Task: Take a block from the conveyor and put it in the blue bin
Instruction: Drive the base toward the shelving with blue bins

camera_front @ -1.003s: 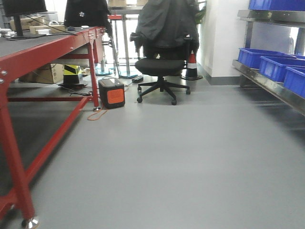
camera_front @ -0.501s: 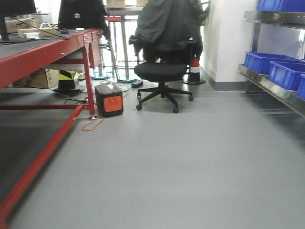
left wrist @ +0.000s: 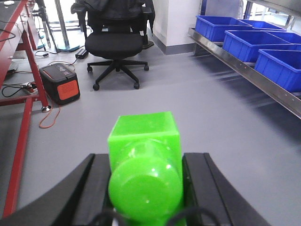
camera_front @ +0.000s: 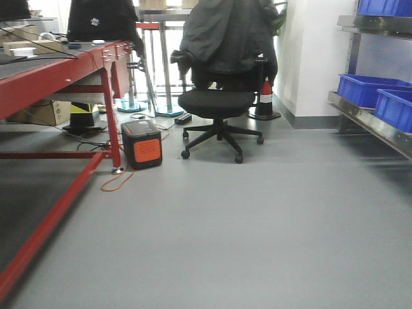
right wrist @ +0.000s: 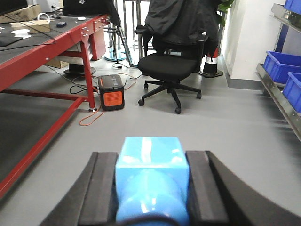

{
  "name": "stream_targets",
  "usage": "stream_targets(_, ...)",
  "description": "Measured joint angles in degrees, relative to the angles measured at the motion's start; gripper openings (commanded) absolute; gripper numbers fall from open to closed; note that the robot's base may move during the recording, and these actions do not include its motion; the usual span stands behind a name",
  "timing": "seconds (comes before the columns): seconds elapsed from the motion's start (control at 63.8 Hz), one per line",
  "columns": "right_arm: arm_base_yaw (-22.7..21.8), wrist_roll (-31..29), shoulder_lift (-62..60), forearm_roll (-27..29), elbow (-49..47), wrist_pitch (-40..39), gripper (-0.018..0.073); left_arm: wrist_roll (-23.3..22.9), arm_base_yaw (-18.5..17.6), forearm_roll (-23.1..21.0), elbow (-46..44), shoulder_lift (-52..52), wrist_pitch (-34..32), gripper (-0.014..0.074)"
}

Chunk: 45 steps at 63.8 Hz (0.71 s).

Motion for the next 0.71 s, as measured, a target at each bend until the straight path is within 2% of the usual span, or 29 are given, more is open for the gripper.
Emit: stream_targets(0.705, 0.0, 0.0, 0.0, 0.0, 0.0, 0.0, -0.0162, 0.0, 0.0, 0.0, 0.0, 0.0, 0.0, -0.0111)
